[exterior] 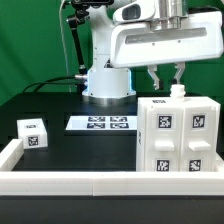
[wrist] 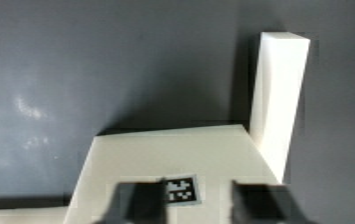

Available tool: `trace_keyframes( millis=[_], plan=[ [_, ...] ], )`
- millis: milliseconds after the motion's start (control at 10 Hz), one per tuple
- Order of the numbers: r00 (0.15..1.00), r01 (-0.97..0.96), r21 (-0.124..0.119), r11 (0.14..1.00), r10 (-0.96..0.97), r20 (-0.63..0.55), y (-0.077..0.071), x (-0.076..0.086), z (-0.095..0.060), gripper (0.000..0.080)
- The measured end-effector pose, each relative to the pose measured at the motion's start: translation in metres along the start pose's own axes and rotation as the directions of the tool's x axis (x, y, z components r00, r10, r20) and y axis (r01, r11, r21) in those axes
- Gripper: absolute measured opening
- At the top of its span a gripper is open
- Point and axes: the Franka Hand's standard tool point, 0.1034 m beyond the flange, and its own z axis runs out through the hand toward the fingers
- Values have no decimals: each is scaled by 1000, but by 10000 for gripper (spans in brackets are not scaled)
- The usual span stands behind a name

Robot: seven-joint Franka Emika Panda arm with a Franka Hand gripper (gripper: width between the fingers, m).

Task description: Assemble cabinet

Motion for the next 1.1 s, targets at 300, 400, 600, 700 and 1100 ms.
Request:
trace_keyframes(
  millis=[300, 400, 600, 700, 1100],
  plan=[
    [1000, 0, 0, 1000, 0, 0, 0, 0, 0, 498],
    [1000, -1, -1, 1000, 1, 4, 1, -2, 1, 498],
    [999, 48, -9, 999, -48, 26, 30, -27, 11, 762],
    [996, 89, -19, 996, -89, 30, 52, -42, 13, 762],
    [984, 173, -26, 985, -171, 55, 147, -68, 15, 797]
  ],
)
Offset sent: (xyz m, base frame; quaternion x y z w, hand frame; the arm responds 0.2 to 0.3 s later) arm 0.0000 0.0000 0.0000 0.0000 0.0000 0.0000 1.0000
